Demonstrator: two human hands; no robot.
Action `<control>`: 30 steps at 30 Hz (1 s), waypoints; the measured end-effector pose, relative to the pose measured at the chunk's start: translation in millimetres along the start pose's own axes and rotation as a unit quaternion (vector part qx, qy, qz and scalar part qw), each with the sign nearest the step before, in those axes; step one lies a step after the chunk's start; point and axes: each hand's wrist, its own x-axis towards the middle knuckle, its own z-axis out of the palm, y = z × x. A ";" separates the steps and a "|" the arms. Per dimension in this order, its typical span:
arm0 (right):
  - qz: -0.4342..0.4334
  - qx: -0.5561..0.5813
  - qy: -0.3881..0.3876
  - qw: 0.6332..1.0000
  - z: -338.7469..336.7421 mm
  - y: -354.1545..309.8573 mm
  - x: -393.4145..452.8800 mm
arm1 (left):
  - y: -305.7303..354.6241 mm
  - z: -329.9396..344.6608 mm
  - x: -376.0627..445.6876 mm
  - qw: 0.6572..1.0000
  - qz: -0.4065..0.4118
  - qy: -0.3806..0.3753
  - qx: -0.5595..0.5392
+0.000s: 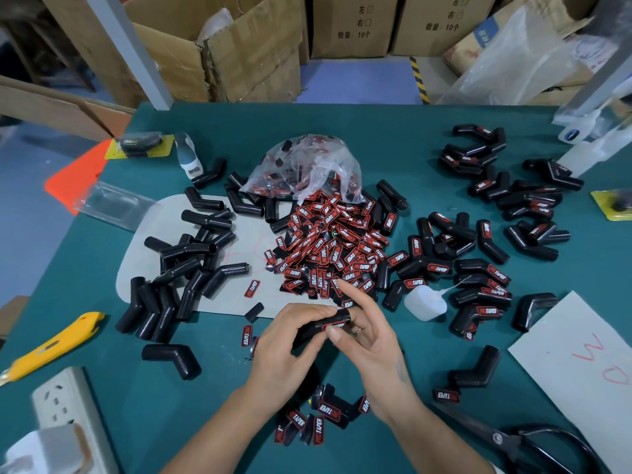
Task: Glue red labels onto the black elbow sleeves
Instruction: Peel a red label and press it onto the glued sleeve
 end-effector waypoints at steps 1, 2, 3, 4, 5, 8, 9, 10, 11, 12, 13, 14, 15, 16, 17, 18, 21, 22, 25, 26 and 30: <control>0.001 0.002 -0.001 1.000 -0.6 0.6 0.3 | 0.1 0.1 -0.4 1.000 0.001 0.000 -0.002; 0.003 0.004 -0.002 1.000 -1.5 1.3 0.8 | 0.4 0.3 -0.7 1.000 0.002 -0.001 -0.004; 0.006 0.006 -0.002 1.000 -2.4 2.1 1.1 | 1.1 0.6 -0.9 1.000 -0.001 0.001 -0.007; 0.009 0.007 -0.003 1.000 -3.1 3.1 1.3 | 1.8 0.8 -0.6 1.000 -0.008 0.003 -0.010; 0.010 0.008 -0.003 1.000 -3.7 3.9 1.5 | 2.3 0.7 -0.4 1.000 -0.015 0.006 -0.013; 0.010 0.013 -0.005 1.000 -4.2 4.7 1.7 | 2.3 0.7 -0.5 0.999 -0.028 0.009 -0.021; 0.010 0.017 -0.004 1.000 -4.2 4.6 1.7 | 2.2 0.5 -0.6 0.999 -0.031 0.008 -0.023; 0.011 0.021 -0.003 1.000 -4.4 4.5 2.2 | 2.2 0.3 -0.4 0.999 -0.035 0.008 -0.025; 0.013 0.027 -0.001 1.000 -4.7 4.3 2.5 | 2.6 0.1 0.0 0.999 -0.039 0.008 -0.029; 0.014 0.033 0.000 0.999 -5.0 4.1 2.9 | 3.0 -0.1 0.5 0.999 -0.040 0.008 -0.033; 0.015 0.038 0.002 0.999 -5.6 3.8 3.1 | 3.2 -0.2 0.9 0.998 -0.039 0.007 -0.039; 0.015 0.040 0.005 0.999 -5.9 3.5 3.4 | 3.1 -0.5 1.4 0.998 -0.035 0.004 -0.047; 0.015 0.039 0.010 0.999 -6.2 2.9 3.7 | 2.2 -1.1 1.9 0.998 -0.031 -0.002 -0.056; 0.014 0.036 0.014 0.999 -6.2 2.3 3.9 | 0.7 -1.9 2.4 0.998 -0.028 -0.011 -0.063; 0.013 0.032 0.018 0.999 -6.4 1.4 4.1 | -0.6 -2.8 3.1 0.997 -0.029 -0.020 -0.066; 0.012 0.027 0.019 0.999 -6.4 0.6 4.0 | -1.3 -3.3 3.8 0.997 -0.032 -0.026 -0.068; 0.018 0.016 0.014 1.000 -5.6 -2.1 3.5 | -0.6 -2.6 4.2 0.996 -0.050 -0.031 -0.070; 0.021 0.011 0.013 1.000 -4.4 -2.6 3.2 | 0.1 -1.7 3.6 0.996 -0.050 -0.029 -0.066; 0.023 0.009 0.021 0.999 -1.5 -3.1 3.0 | 2.8 0.2 2.5 0.998 -0.042 -0.021 -0.044; 0.025 0.010 0.023 0.999 -1.2 -3.1 3.1 | 3.7 0.4 2.4 0.998 -0.043 -0.018 -0.039; 0.036 0.015 0.028 0.999 -2.3 -4.8 3.6 | 6.6 -0.3 1.9 0.997 -0.063 -0.011 -0.032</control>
